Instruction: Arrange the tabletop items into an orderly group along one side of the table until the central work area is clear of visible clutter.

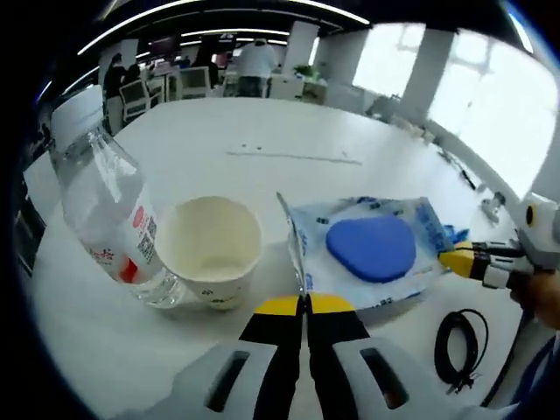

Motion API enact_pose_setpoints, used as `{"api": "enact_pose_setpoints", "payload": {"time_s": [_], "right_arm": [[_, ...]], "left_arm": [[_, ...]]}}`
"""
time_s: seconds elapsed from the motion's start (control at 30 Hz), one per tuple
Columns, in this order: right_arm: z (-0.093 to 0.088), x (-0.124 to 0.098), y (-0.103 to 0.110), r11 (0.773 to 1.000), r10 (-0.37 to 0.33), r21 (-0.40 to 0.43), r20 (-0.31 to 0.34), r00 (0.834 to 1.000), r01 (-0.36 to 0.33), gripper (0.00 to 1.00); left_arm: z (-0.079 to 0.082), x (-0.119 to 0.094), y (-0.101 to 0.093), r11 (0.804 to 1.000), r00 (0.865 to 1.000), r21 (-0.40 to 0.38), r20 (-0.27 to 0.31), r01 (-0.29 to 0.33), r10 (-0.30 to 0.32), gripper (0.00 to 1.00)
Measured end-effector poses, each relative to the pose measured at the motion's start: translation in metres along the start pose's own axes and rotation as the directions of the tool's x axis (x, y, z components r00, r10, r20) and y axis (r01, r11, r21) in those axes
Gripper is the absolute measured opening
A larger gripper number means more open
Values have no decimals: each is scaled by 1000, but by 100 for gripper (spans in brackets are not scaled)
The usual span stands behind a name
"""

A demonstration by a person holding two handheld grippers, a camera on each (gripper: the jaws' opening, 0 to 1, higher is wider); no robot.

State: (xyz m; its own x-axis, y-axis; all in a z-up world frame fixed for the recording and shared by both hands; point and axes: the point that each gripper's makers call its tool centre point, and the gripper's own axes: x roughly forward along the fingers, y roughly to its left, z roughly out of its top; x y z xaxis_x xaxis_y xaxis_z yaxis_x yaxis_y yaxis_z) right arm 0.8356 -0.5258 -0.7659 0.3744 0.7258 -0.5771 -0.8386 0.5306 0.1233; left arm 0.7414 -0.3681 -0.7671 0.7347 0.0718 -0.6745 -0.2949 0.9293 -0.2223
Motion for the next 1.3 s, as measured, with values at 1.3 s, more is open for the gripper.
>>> {"api": "enact_pose_setpoints", "payload": {"time_s": [1.3], "right_arm": [[-37,27,5,995,19,102,-126,992,-6,0]], "left_arm": [[-39,15,17,997,991,-21,-112,-79,76,0]]}}
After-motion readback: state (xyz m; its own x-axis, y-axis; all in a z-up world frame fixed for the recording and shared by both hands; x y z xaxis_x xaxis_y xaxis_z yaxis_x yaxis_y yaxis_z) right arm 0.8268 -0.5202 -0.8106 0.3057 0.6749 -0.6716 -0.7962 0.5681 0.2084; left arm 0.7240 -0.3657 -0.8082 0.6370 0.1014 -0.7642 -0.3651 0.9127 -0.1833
